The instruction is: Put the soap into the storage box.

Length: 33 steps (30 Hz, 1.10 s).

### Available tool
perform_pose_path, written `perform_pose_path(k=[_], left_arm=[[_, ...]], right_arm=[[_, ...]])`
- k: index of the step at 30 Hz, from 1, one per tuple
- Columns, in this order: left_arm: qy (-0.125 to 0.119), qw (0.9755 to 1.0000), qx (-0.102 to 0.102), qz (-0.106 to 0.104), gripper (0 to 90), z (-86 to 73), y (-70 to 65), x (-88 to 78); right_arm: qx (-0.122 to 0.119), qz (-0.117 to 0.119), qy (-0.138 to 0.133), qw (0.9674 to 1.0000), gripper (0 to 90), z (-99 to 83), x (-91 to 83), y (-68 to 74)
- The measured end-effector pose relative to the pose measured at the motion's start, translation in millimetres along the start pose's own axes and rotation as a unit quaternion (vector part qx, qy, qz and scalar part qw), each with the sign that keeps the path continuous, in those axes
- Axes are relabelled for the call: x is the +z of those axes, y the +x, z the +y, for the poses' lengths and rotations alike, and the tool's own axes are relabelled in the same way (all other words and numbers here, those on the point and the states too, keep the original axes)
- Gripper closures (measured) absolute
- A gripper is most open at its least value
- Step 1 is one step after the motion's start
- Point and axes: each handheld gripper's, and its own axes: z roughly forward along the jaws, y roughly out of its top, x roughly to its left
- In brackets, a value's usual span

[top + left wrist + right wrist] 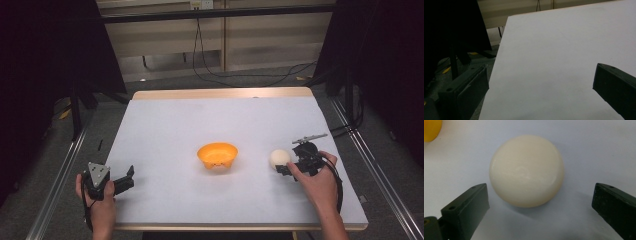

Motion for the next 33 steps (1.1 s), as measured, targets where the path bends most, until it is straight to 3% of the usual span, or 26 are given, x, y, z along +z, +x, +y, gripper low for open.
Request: perform_pose_path(k=[8, 18, 22, 33], left_arm=[[0.001, 1.0, 0.001, 0.002, 0.1, 0.0, -0.7, 0.0], [0.003, 1.0, 0.006, 0.0, 0.1, 0.2, -1.2, 0.5], [0.004, 0.9999, 0.011, 0.003, 0.1, 0.4, -2.5, 0.8], [0.008, 0.9997, 0.021, 0.005, 0.1, 0.5, -3.7, 0.7]], right_arm=[[0.025, -0.018, -0.008, 0.9995, 7.2, 7.6, 5.2, 8.4], [0.022, -0.029, -0.011, 0.9993, 17.6, 14.4, 12.6, 20.8], [0.031, -0.049, -0.011, 0.9983, 22.4, 16.2, 14.9, 23.5], [0.041, -0.043, -0.008, 0.9982, 23.1, 15.7, 18.2, 23.2]])
